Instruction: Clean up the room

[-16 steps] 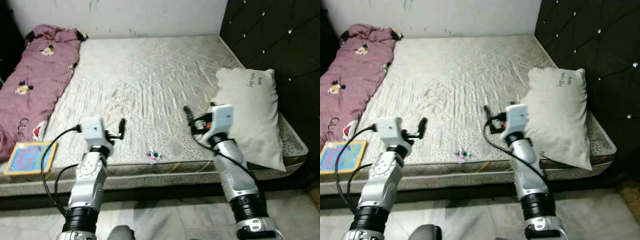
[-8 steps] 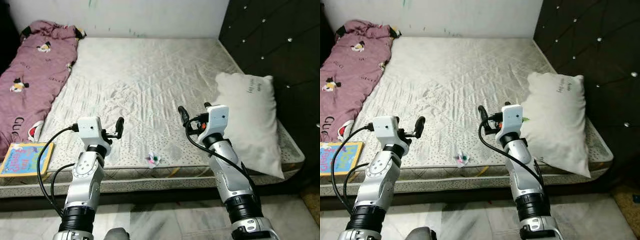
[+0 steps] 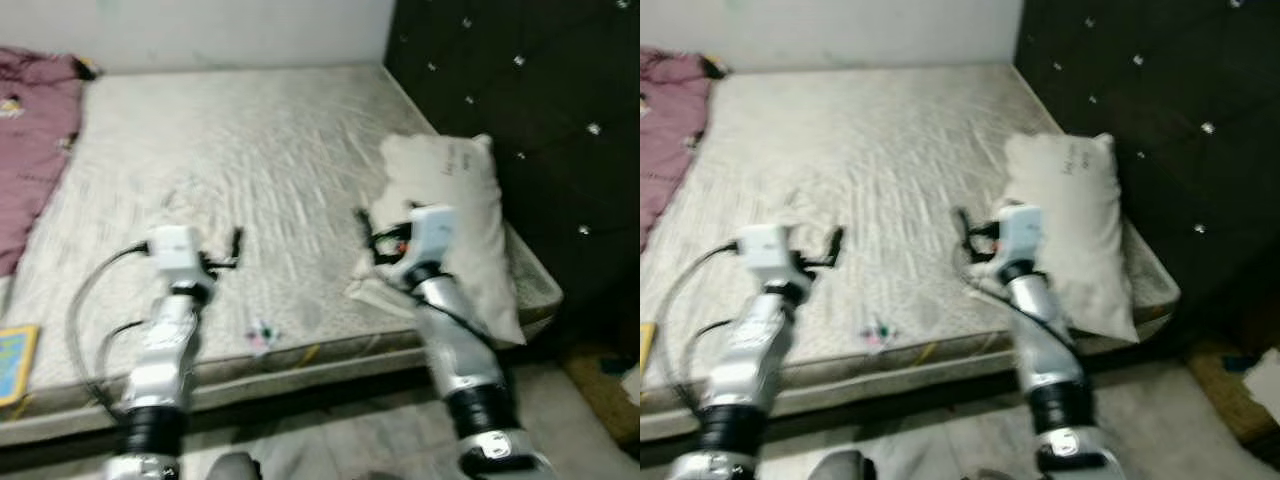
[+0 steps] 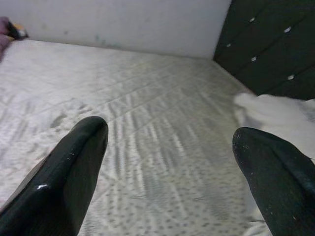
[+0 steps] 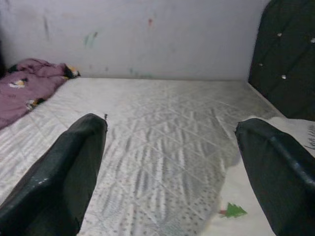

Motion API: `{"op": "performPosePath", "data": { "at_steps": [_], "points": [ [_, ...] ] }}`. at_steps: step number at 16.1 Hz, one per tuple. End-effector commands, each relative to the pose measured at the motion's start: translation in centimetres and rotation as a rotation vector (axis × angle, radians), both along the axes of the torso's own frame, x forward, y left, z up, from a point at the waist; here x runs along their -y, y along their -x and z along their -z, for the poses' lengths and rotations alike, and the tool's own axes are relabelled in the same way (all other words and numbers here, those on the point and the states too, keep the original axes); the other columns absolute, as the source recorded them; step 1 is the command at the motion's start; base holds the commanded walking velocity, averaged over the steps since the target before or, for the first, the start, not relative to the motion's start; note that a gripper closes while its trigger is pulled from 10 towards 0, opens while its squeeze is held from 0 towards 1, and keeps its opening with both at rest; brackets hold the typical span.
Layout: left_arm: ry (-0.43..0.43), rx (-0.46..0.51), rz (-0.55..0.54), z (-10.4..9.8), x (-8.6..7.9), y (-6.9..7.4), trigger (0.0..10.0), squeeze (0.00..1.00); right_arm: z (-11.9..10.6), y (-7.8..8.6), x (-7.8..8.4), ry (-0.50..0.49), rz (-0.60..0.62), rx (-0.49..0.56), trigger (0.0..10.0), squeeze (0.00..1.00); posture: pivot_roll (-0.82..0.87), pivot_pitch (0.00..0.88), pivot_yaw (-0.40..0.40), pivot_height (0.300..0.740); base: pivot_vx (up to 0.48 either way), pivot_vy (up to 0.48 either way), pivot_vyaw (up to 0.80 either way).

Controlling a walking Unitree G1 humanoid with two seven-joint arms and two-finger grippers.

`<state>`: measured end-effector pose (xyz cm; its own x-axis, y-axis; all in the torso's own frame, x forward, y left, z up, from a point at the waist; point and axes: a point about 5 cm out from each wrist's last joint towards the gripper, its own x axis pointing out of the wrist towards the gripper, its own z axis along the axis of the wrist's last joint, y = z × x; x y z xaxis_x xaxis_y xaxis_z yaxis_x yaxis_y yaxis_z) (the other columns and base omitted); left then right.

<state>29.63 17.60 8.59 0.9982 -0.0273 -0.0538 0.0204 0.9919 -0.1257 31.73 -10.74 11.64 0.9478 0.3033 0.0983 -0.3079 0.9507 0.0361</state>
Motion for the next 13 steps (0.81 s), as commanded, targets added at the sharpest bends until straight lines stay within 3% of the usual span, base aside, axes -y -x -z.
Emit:
{"op": "performPosePath", "data": {
  "at_steps": [1,3,6,13],
  "points": [
    [-0.002,0.007,0.022,-0.23,0.95,-0.21,10.0,0.00,0.19,0.03,1.40,0.009,0.037,-0.003,10.0,0.00,0.03,0.015,-0.048,0.740,0.000,0.000,0.00],
    [0.002,0.000,0.019,-0.13,0.95,-0.19,10.0,0.00,0.20,0.07,1.28,0.036,0.022,0.005,10.0,0.00,0.03,0.011,-0.049,0.740,0.000,0.000,0.80],
    [0.009,-0.009,0.026,0.02,1.01,-0.21,10.0,0.00,0.30,0.08,1.37,0.017,0.030,-0.003,10.0,0.00,0.03,0.006,-0.049,0.740,0.000,0.420,0.69],
    [0.008,-0.009,0.027,0.02,1.04,-0.28,10.0,0.00,0.42,-0.04,1.49,0.010,0.037,-0.011,10.0,0.00,0.03,0.008,-0.047,0.740,0.000,0.480,0.00]
  ]
}}
